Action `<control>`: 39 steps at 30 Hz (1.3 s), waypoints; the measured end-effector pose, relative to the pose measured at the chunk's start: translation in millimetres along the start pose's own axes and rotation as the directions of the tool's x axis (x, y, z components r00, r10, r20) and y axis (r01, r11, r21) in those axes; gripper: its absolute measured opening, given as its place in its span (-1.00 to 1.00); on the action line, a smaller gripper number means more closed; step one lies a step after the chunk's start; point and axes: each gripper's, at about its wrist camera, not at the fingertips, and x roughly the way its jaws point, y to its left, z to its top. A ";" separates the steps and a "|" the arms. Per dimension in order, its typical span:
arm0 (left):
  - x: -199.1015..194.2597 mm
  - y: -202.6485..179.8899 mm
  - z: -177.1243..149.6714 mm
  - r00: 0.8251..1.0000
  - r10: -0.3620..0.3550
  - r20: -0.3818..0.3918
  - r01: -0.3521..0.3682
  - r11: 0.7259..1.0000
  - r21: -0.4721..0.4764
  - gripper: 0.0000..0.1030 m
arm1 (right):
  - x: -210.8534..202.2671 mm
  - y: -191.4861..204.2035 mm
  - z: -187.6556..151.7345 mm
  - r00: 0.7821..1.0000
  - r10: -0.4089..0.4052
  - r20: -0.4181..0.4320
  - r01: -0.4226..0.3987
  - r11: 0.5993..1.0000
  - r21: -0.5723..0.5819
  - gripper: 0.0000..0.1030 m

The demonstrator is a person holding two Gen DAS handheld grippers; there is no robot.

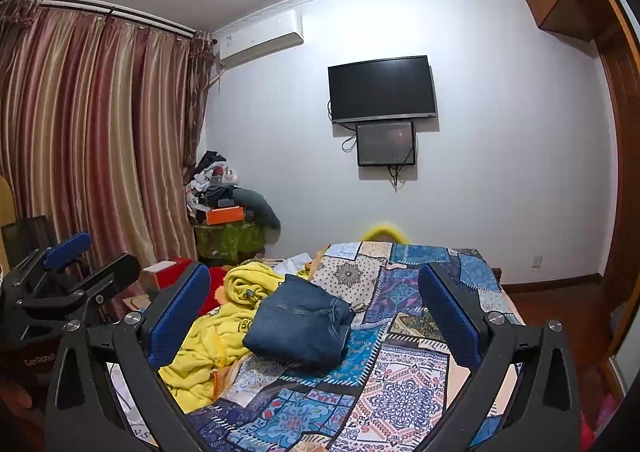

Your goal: Fold large clothes

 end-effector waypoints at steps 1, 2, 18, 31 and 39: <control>0.3 0.4 -0.3 1.000 0.000 0.000 0.000 1.000 -0.002 0.99 | -0.4 -0.3 -0.4 1.000 0.000 -0.001 0.000 1.000 0.001 1.00; 0.4 0.7 -0.5 1.000 0.000 0.000 0.000 1.000 -0.001 0.99 | -0.3 -0.3 -0.5 1.000 0.000 -0.001 0.000 1.000 0.001 1.00; 4.3 4.0 -2.8 1.000 -0.004 -0.008 0.004 1.000 -0.023 0.99 | -1.9 -2.0 2.1 1.000 -0.001 -0.005 0.001 1.000 0.012 1.00; 8.3 2.0 -5.4 1.000 -0.025 -0.019 0.025 0.999 -0.023 0.99 | -3.0 -2.4 1.8 1.000 -0.005 -0.001 0.005 1.000 0.020 1.00; 9.8 1.5 -7.6 0.999 -0.037 -0.027 0.037 0.999 -0.015 0.99 | -1.8 -2.6 0.7 1.000 -0.010 -0.003 0.010 1.000 0.026 1.00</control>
